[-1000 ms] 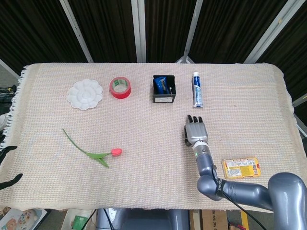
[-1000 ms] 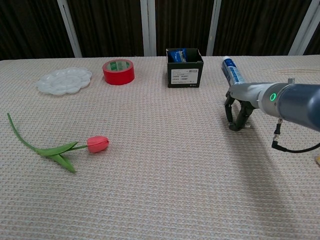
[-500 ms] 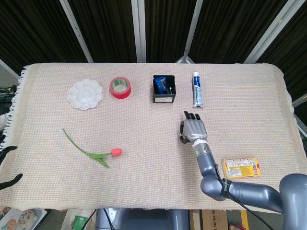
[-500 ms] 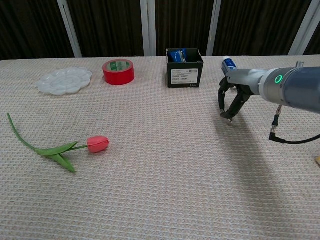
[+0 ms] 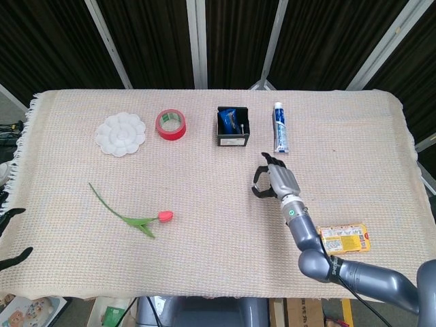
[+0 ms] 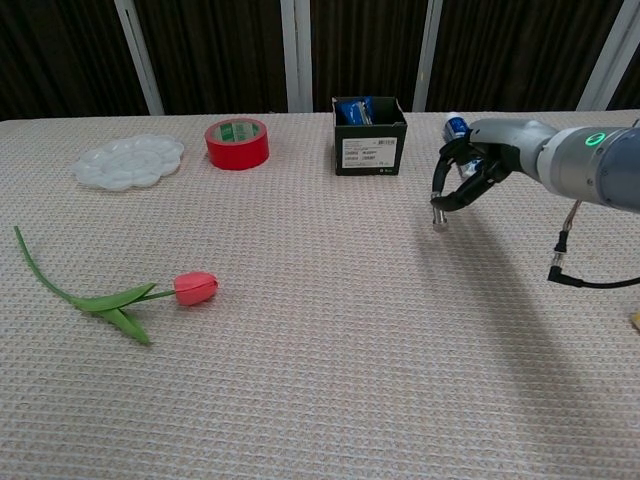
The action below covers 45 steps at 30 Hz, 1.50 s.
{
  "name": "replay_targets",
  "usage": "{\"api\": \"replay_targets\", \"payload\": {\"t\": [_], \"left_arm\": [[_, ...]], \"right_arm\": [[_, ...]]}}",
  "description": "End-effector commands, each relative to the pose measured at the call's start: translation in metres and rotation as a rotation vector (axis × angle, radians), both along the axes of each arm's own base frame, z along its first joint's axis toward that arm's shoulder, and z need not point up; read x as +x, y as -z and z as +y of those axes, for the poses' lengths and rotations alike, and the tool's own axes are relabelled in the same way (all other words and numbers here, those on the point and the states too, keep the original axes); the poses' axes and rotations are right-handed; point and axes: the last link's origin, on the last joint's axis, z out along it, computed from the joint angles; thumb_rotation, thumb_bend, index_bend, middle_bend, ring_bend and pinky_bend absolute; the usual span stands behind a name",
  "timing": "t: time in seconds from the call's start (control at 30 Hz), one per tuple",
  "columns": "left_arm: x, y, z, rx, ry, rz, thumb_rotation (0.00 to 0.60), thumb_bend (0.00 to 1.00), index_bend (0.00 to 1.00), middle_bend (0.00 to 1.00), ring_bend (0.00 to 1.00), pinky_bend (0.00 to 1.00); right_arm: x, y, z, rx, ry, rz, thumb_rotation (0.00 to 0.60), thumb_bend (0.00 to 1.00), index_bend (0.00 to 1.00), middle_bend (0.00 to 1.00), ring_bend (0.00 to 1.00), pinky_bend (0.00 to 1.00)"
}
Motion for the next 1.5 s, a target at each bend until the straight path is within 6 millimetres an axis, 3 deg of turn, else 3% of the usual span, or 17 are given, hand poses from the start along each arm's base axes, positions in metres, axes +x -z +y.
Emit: {"api": "replay_targets", "payload": {"t": [0.03, 0.6, 1.2, 1.5], "left_arm": [[0.000, 0.000, 0.000, 0.001, 0.001, 0.000, 0.600, 0.25, 0.26, 0.00, 0.00, 0.00], [0.000, 0.000, 0.000, 0.004, -0.002, 0.001, 0.600, 0.25, 0.26, 0.00, 0.00, 0.00], [0.000, 0.001, 0.000, 0.000, -0.001, 0.007, 0.600, 0.25, 0.26, 0.00, 0.00, 0.00], [0.001, 0.001, 0.000, 0.004, -0.001, 0.008, 0.600, 0.25, 0.26, 0.00, 0.00, 0.00]], "right_arm": [[-0.005, -0.001, -0.002, -0.012, 0.011, -0.039, 0.600, 0.39, 0.60, 0.03, 0.07, 0.04], [-0.021, 0.019, 0.001, -0.004, -0.003, -0.069, 0.600, 0.39, 0.60, 0.03, 0.07, 0.00], [-0.029, 0.020, 0.002, 0.048, 0.010, -0.051, 0.600, 0.39, 0.60, 0.03, 0.05, 0.00], [-0.033, 0.017, 0.003, 0.071, 0.022, -0.034, 0.600, 0.39, 0.43, 0.03, 0.02, 0.00]]}}
